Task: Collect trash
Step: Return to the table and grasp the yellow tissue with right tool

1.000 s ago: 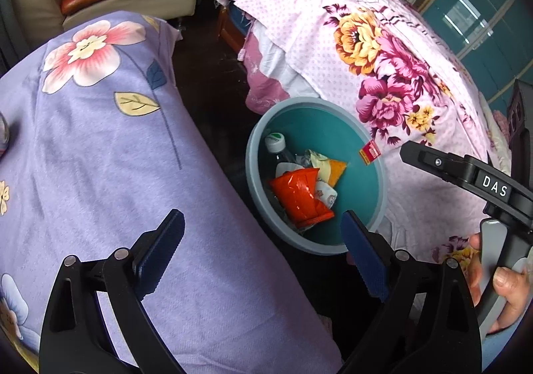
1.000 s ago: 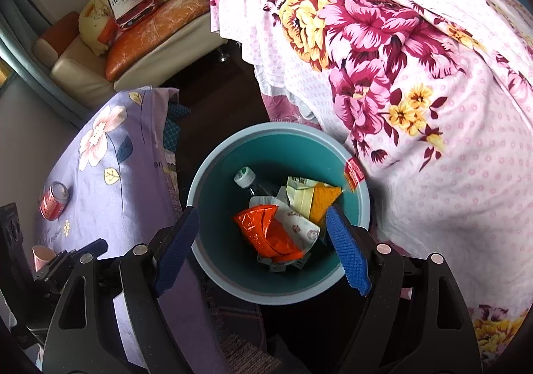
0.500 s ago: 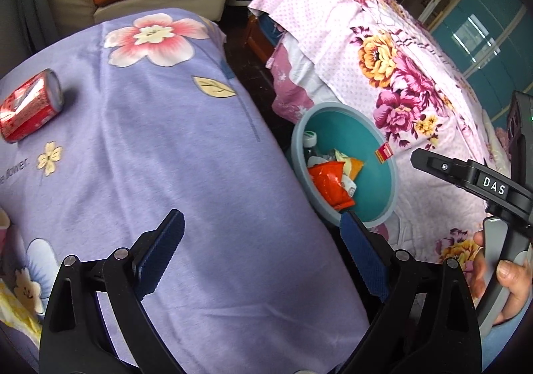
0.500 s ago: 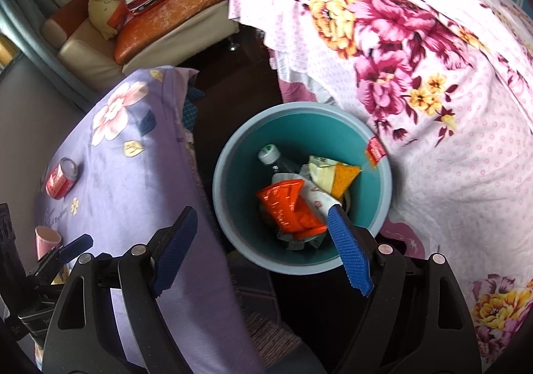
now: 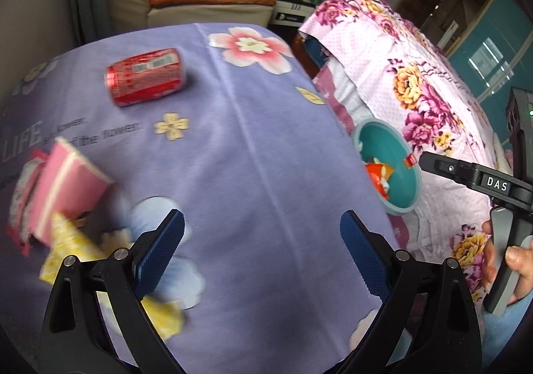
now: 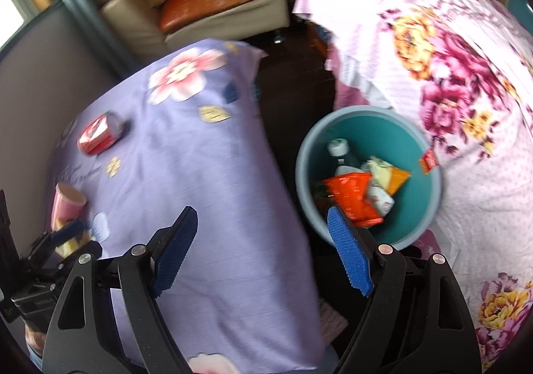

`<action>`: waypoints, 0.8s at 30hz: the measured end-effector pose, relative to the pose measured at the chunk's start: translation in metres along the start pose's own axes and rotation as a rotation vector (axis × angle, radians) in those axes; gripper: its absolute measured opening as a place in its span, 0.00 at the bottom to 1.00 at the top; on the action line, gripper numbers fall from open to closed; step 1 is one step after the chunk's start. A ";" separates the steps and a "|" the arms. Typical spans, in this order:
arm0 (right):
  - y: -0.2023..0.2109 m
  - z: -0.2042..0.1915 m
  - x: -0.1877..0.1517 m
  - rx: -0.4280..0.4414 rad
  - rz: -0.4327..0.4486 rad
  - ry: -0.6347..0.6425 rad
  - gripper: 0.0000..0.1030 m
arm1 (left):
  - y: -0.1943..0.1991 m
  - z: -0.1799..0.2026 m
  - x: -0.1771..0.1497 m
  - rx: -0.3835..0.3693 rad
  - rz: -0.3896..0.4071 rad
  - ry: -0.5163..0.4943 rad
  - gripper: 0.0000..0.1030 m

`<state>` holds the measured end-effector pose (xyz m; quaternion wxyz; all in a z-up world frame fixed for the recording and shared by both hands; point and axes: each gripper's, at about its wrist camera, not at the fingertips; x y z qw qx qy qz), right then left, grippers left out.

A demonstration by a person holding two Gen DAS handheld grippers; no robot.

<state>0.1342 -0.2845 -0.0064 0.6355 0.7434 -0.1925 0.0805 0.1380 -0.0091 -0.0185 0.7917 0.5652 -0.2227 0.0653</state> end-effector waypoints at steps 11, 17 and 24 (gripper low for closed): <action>-0.032 -0.139 -0.028 0.099 -0.133 0.265 0.74 | 0.064 -0.117 -0.031 0.114 0.064 0.118 0.95; -0.057 -0.210 -0.053 0.177 -0.212 0.413 0.74 | 0.076 -0.176 -0.043 0.133 0.077 0.237 0.95; -0.078 -0.265 -0.072 0.201 -0.241 0.520 0.74 | 0.072 -0.206 -0.049 0.134 0.052 0.270 0.95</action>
Point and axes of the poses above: each gripper's, at about its wrist camera, not at the fingertips, and y roughly against the way its jaws point, z to its right, x to its top, and after that the axes turned 3 degrees about -z, right-handed
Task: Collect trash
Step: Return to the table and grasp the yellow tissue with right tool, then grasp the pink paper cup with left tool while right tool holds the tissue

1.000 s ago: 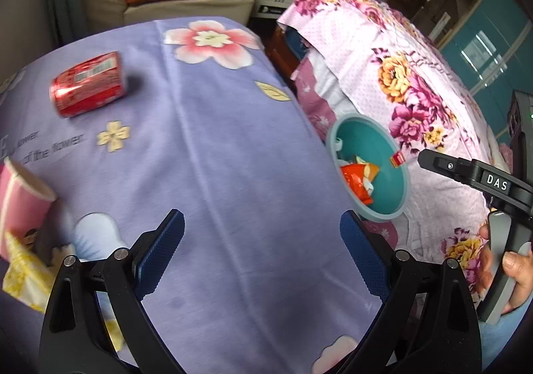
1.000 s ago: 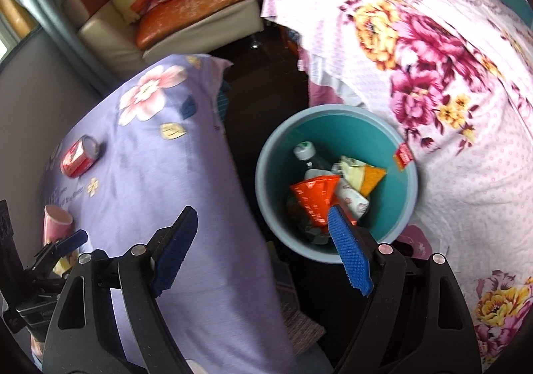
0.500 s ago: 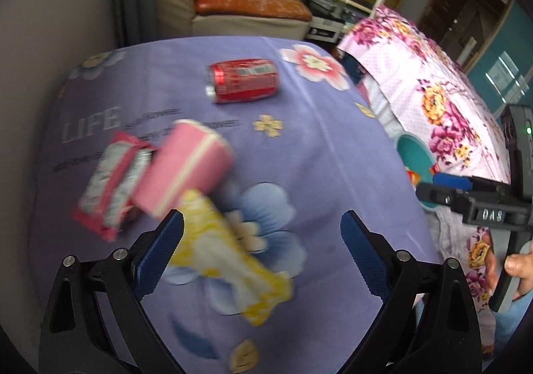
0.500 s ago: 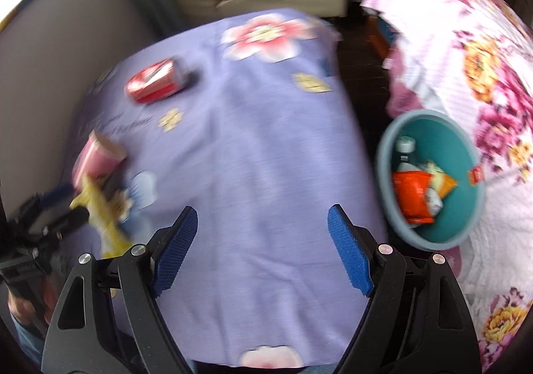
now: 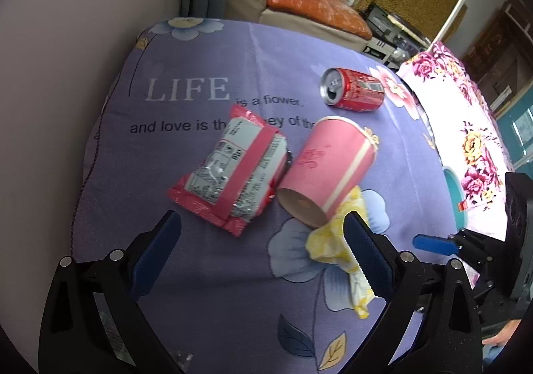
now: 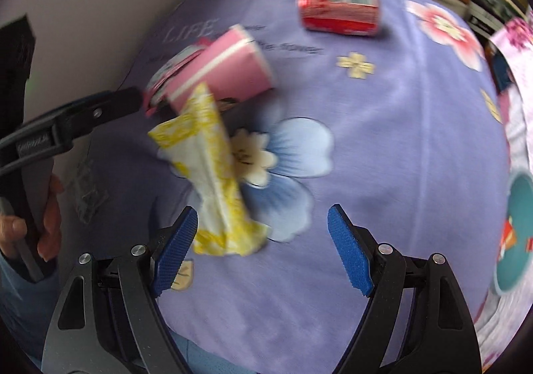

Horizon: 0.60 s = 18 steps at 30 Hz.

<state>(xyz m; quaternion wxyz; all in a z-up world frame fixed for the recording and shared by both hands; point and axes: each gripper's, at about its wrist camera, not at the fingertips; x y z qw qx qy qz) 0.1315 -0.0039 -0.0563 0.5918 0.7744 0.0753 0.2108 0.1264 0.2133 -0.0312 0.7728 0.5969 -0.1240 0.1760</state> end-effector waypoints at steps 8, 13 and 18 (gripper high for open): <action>-0.027 -0.031 0.009 0.024 -0.019 0.062 0.57 | -0.004 -0.011 0.006 -0.007 -0.007 0.011 0.95; -0.043 -0.042 0.008 0.062 -0.050 0.088 0.10 | -0.010 -0.001 0.016 -0.023 -0.010 -0.007 0.95; -0.030 -0.019 0.003 0.085 -0.035 0.016 0.08 | -0.020 0.022 0.029 -0.039 -0.018 -0.084 0.95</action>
Point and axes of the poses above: each gripper's, at about its wrist camera, not at the fingertips, and y roughly against the way its jaws point, z to its right, x to its top, and after that the axes turned 3 degrees about -z, right-handed
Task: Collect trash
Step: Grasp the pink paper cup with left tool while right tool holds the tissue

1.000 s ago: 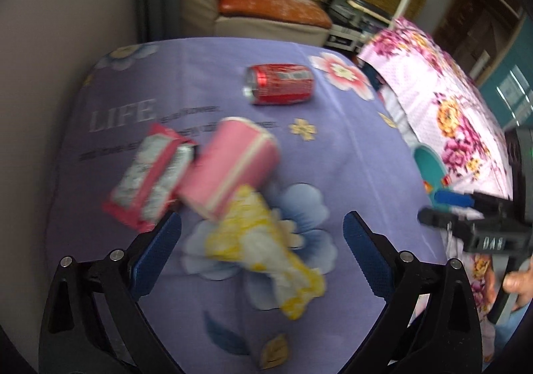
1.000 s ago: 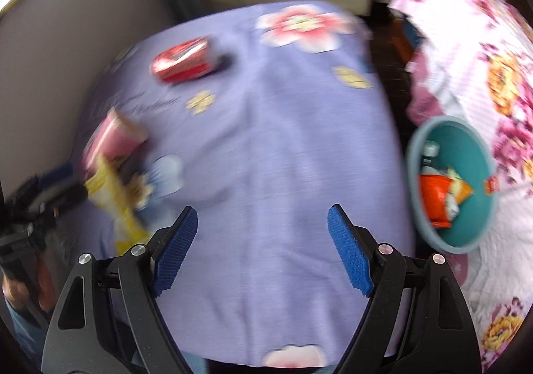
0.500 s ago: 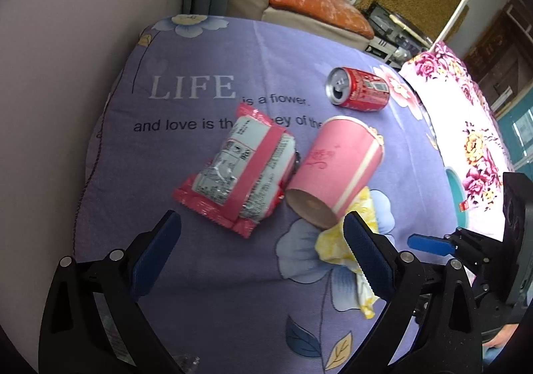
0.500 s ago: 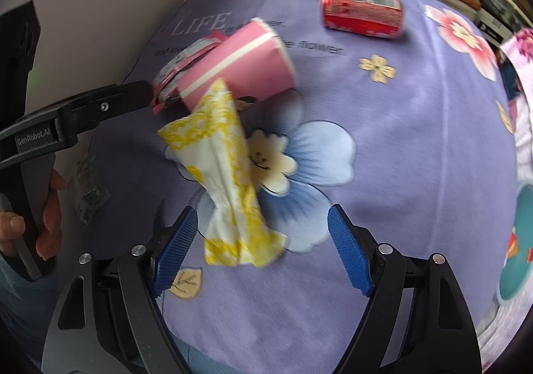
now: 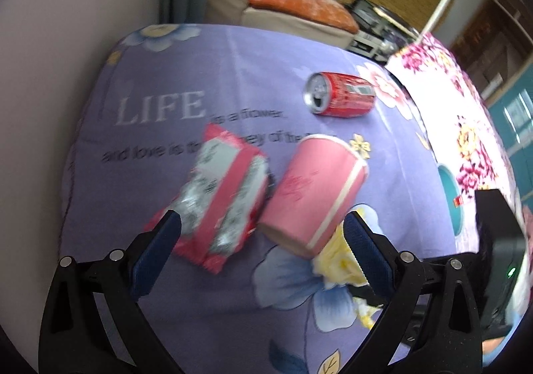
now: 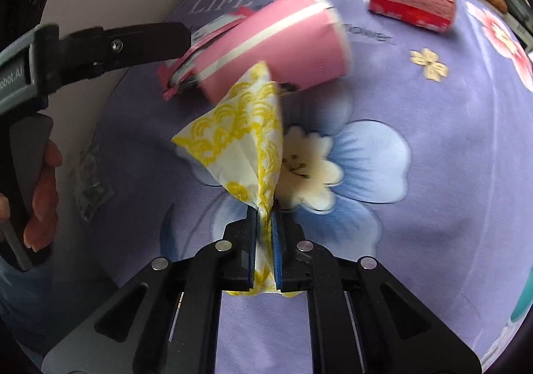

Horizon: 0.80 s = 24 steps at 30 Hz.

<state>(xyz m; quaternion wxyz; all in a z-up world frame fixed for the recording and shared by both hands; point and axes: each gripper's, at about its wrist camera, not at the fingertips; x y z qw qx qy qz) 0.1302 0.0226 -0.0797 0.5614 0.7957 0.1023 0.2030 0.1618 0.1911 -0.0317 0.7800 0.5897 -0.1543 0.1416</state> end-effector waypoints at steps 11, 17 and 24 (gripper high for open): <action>0.046 0.075 -0.020 -0.026 0.112 -0.247 0.08 | -0.042 0.051 0.013 0.020 -0.075 -0.210 0.95; 0.059 0.093 -0.025 -0.033 0.138 -0.292 0.08 | -0.058 0.054 0.013 0.014 -0.087 -0.188 0.88; 0.077 0.132 -0.030 -0.038 0.163 -0.312 0.08 | -0.060 0.072 0.009 0.062 -0.043 -0.185 0.64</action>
Point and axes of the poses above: each gripper's, at about its wrist camera, not at the fingertips, and y roughly against the way its jaws point, z to its right, x to its top, and after that the axes turned 3 degrees about -z, right-handed
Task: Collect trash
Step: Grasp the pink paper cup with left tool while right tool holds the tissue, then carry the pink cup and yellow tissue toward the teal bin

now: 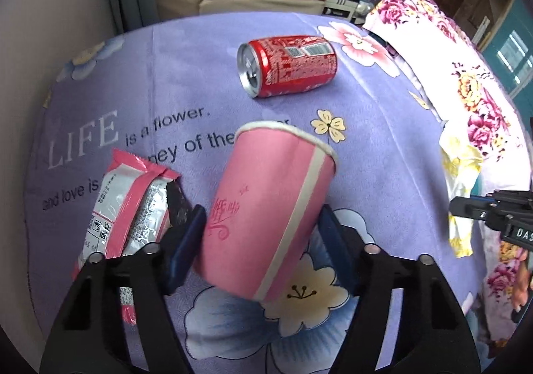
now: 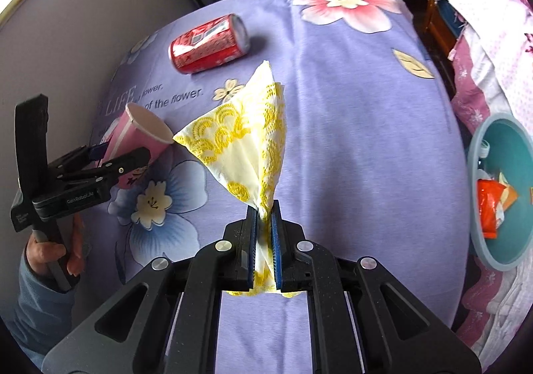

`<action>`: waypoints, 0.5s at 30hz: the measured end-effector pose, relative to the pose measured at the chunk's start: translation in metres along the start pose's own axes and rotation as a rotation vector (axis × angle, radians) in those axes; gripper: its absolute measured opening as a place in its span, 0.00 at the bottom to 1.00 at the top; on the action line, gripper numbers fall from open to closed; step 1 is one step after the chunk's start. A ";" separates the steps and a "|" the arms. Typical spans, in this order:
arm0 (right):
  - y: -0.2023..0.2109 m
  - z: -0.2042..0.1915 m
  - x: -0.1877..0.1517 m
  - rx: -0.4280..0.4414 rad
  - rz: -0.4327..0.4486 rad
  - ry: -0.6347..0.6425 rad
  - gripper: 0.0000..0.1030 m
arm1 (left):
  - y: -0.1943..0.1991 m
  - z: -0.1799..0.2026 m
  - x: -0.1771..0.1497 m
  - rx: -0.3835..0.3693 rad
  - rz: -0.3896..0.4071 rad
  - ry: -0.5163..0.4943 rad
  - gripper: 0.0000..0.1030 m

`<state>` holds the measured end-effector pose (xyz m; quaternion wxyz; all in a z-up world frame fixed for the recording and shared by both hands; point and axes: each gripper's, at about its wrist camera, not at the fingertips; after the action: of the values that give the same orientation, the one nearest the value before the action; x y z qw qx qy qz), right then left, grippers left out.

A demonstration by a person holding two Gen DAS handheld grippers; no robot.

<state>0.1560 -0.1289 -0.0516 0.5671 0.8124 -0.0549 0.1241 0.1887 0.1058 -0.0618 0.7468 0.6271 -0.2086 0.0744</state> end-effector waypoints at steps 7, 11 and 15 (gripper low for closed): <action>0.014 0.038 0.005 0.001 0.027 -0.035 0.08 | 0.013 0.022 0.001 0.002 0.038 0.049 0.63; 0.021 0.053 0.001 0.004 0.054 -0.057 0.08 | 0.019 0.041 0.001 -0.008 0.047 0.041 0.63; 0.031 0.073 -0.003 0.024 0.086 -0.089 0.08 | 0.023 0.065 0.003 -0.018 0.039 0.006 0.64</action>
<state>0.1561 -0.2084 -0.0486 0.5483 0.8208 -0.1137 0.1128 0.1683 0.0468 -0.0318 0.7514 0.6160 -0.2190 0.0891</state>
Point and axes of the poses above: each gripper's, at about its wrist camera, not at the fingertips, and y roughly against the way its jaws point, z to its right, x to its top, and after that the axes turned 3 degrees about -z, right-handed
